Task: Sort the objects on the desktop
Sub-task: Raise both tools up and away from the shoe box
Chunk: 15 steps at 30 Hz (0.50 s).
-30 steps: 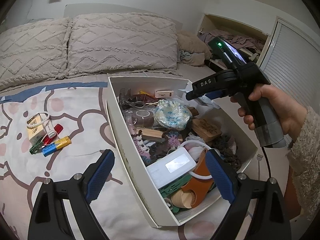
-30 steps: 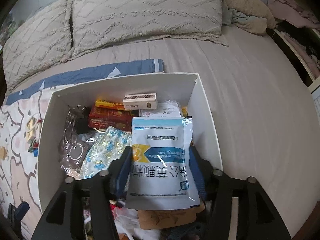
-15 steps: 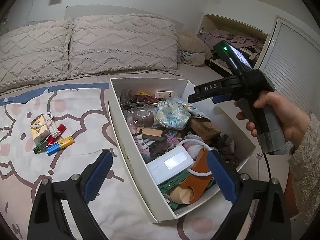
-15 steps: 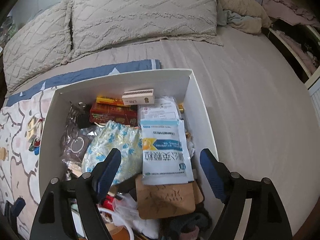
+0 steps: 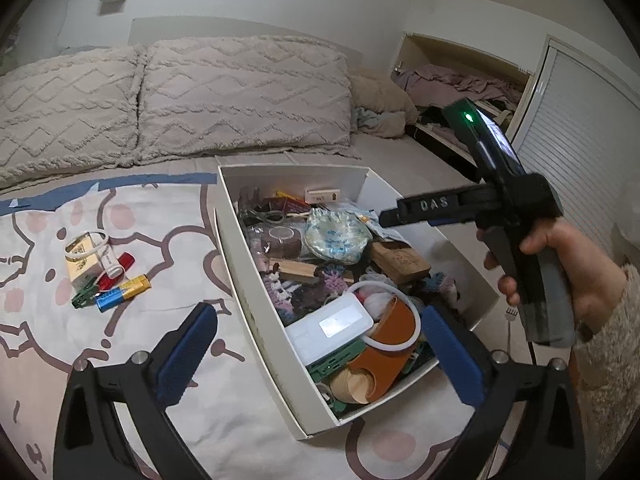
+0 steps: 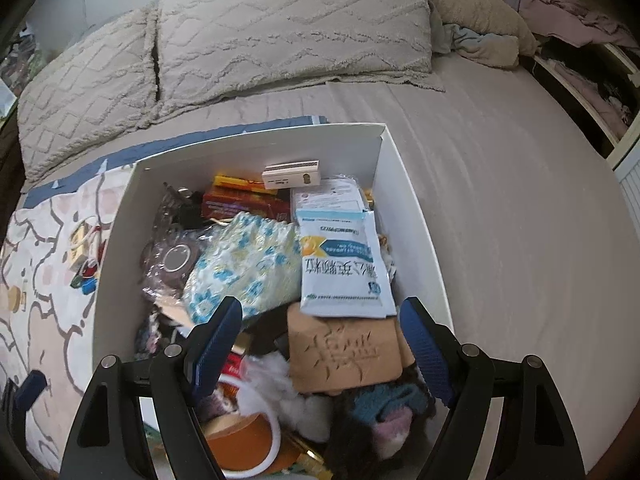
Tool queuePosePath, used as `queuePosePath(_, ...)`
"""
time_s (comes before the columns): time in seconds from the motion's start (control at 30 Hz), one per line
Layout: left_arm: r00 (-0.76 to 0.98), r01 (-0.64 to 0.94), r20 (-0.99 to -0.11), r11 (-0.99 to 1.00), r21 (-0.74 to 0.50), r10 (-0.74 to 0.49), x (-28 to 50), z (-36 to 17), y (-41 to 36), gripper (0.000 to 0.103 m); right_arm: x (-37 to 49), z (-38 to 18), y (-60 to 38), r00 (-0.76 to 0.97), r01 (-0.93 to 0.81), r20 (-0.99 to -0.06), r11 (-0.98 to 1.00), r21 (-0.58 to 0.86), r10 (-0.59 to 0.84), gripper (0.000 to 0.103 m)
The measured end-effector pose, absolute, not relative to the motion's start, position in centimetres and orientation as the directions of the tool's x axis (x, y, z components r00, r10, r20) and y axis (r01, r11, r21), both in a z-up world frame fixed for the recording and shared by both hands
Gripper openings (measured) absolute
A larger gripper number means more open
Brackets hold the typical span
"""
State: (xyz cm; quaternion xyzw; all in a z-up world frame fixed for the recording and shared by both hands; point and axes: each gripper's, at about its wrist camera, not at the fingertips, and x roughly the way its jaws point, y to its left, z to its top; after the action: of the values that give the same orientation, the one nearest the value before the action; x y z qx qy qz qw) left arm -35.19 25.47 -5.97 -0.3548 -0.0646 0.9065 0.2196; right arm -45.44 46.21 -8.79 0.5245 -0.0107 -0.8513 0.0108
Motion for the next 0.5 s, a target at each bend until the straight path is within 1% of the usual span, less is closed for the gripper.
queuePosePath(0.2,-0.66,-0.346,-0.623,-0.906,-0.243,0.419,-34.9,-5.8,25.2,0.103,-43.3,-8.2,45.7,-0.483,0.027,-0.875,-0.999,0.02,-0.031,0.081)
queuePosePath(0.33,-0.655,-0.341,-0.628,-0.906,-0.25,0.42,-34.7,-5.6,25.0,0.103,-41.7,-7.9,45.2,-0.504,0.035,-0.863,-0.999,0.018,-0.034,0.081)
queuePosePath(0.5,-0.663,-0.341,-0.625,-0.909,-0.239,0.413,-34.2,-5.2,24.8,0.103,-39.4,-6.7,45.0,-0.559,0.046,-0.827,-0.998,0.039,-0.058,0.081)
